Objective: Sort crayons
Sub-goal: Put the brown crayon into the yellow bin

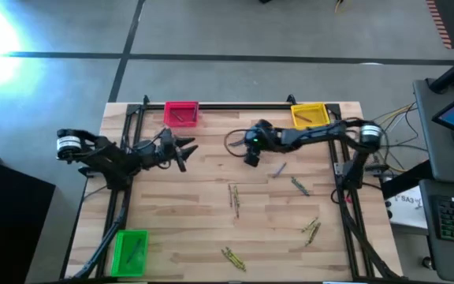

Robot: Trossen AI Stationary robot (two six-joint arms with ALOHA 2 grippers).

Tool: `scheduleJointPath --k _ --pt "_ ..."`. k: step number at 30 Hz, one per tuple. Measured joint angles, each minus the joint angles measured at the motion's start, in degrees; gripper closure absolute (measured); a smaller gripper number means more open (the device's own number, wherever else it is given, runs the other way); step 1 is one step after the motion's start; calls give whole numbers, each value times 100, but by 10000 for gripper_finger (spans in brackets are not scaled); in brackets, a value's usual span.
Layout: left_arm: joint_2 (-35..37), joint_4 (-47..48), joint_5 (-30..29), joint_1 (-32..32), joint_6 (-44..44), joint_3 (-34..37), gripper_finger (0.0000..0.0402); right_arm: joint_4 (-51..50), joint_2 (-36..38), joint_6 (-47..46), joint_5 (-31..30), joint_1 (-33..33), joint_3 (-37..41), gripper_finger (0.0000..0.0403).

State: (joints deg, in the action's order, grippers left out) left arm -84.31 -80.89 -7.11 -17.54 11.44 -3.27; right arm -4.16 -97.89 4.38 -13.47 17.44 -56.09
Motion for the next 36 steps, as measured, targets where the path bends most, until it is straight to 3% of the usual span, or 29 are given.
scheduleJointPath --k 8,13,16,25,36 --pt "-111 835 -5 -2 -21 -62 247 -935 -1221 284 11 65 -1385 243" --pt "-162 1212 29 0 478 -160 247 -1296 -1510 581 111 100 -1945 243" --pt "-155 1146 53 0 758 -163 248 -1383 -1566 595 498 176 -2189 243" --pt "-20 747 59 0 774 -16 266 -1826 -1371 569 879 424 -2280 243" --pt "-81 1040 12 -9 518 -106 280 -2224 -1413 662 1396 1038 -2239 245"
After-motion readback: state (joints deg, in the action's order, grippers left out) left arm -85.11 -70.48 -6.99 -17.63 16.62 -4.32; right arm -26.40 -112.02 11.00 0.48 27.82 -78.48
